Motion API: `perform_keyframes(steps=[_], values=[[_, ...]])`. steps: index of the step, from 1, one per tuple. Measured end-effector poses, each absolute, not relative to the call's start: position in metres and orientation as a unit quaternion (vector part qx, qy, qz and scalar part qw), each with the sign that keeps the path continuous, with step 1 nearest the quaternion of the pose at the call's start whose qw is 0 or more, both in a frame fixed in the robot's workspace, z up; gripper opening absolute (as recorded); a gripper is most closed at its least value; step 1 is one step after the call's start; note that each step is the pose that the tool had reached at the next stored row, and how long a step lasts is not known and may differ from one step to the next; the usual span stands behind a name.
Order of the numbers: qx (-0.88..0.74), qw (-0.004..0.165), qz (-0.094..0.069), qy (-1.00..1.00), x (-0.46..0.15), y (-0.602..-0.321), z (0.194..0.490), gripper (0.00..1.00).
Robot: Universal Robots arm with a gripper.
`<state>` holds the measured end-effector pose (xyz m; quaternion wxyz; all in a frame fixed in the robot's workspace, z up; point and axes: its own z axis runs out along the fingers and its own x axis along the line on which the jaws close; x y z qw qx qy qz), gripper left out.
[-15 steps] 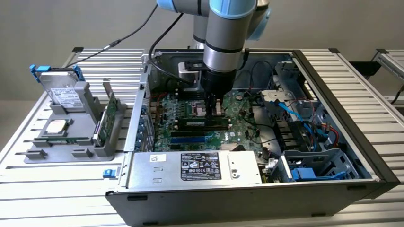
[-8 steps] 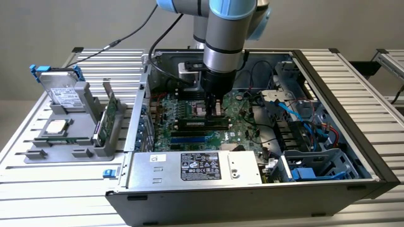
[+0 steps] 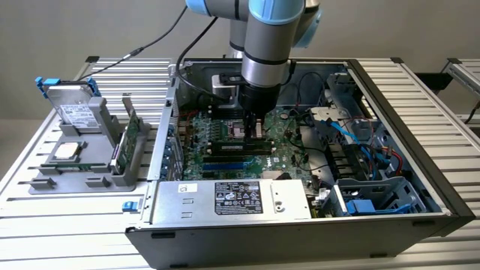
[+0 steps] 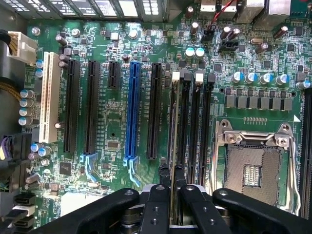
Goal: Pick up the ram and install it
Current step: 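Insert the ram into the slot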
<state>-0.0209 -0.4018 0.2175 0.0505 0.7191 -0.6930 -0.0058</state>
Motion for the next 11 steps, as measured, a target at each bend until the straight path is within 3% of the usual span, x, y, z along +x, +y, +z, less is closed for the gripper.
perform_keyframes(steps=[11], values=[[0.714, 0.051, -0.006, -0.698, -0.0209, -0.4018, 0.2158, 0.14]])
